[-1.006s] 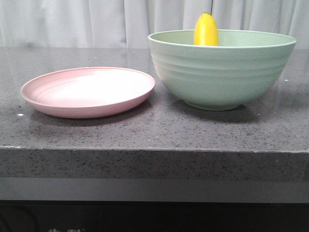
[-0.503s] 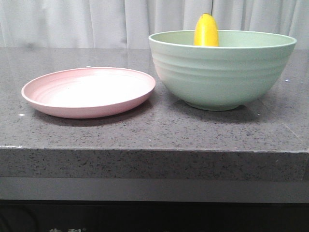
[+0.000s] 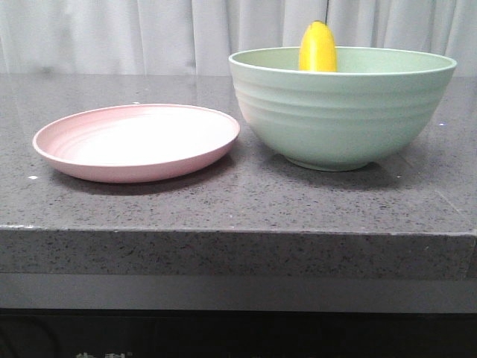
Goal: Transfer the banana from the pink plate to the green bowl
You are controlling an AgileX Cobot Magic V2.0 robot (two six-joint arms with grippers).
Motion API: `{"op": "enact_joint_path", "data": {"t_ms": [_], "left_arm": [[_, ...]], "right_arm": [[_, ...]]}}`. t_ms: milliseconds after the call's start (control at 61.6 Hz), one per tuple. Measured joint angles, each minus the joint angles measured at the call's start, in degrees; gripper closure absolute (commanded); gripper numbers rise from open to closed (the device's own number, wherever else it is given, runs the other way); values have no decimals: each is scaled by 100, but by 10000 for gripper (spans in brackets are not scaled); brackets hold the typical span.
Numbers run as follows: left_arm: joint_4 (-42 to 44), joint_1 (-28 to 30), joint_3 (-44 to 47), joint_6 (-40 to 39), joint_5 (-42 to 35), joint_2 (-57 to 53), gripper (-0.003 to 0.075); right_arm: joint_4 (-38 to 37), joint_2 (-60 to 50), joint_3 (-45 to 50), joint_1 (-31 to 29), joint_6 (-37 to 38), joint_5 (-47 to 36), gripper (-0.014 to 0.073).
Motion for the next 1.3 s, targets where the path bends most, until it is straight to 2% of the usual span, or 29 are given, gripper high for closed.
{"op": "enact_joint_path", "data": {"t_ms": [584, 811, 941, 1104, 1298], "left_arm": [[0, 0, 9, 0, -7, 0, 738], [90, 172, 599, 0, -235, -443, 738], [99, 278, 1268, 0, -603, -443, 738], [99, 300, 2177, 0, -1813, -443, 738], [99, 300, 2232, -10, -1876, -443, 738]], "right_arm": [[0, -10, 0, 0, 0, -13, 662], [0, -10, 0, 0, 0, -13, 662], [0, -12, 0, 0, 0, -25, 662], [0, -12, 0, 0, 0, -33, 662], [0, -12, 0, 0, 0, -33, 662]]}}
